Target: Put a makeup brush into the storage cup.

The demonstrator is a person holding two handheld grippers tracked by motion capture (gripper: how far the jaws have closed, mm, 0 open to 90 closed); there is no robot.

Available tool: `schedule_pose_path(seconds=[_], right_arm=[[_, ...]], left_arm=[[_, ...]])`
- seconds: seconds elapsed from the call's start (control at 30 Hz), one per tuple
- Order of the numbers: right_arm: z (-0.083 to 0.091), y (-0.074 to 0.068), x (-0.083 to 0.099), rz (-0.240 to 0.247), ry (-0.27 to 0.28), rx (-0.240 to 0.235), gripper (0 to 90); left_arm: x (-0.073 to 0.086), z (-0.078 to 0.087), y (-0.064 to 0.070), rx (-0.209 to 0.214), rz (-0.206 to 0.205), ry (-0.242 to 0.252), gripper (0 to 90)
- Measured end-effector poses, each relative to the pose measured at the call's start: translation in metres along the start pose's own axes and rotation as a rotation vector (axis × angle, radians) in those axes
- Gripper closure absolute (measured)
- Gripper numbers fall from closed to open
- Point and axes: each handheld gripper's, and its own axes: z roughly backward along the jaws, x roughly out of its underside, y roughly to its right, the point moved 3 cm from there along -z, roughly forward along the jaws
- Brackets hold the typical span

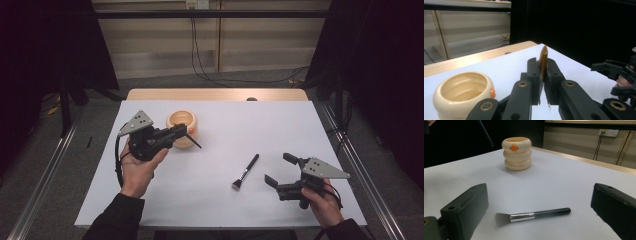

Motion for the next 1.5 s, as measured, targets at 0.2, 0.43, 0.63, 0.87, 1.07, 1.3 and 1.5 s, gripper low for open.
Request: schedule_pose_path(seconds=[0.2,0.43,0.63,0.87,1.07,1.3,1.5], right_arm=[[0.0,0.0,0.0,-0.003,0.0,-0.003,0.6],[0.0,0.0,-0.001,0.0,0.005,0.0,0.7],[0.0,0.001,0.0,0.001,0.004,-0.003,0.6],[0.0,0.001,0.0,-0.001,-0.002,-0.005,0.6],[0.0,0.002,0.0,0.003,-0.001,0.002,1.1],[-0.001,0.002,0.001,0.0,-0.002,-0.001,1.1],[-0.002,0.001,0.002,0.008,-0.008,-0.002,1.1]], left_arm=[[-0.009,0.001,-0.01,-0.02,0.008,0.01,84.1],[-0.021,-0.001,-0.013,-0.042,-0.009,0.016,84.1],[-0.023,-0.006,-0.023,-0.069,-0.01,0.018,84.1],[-0.032,-0.008,-0.035,-0.088,0.004,0.04,84.1],[-0.036,-0.012,-0.046,-0.126,0.013,0.032,84.1],[-0.044,-0.013,-0.06,-0.185,-0.003,0.036,84.1],[-0.042,-0.02,-0.07,-0.227,-0.023,0.008,84.1]])
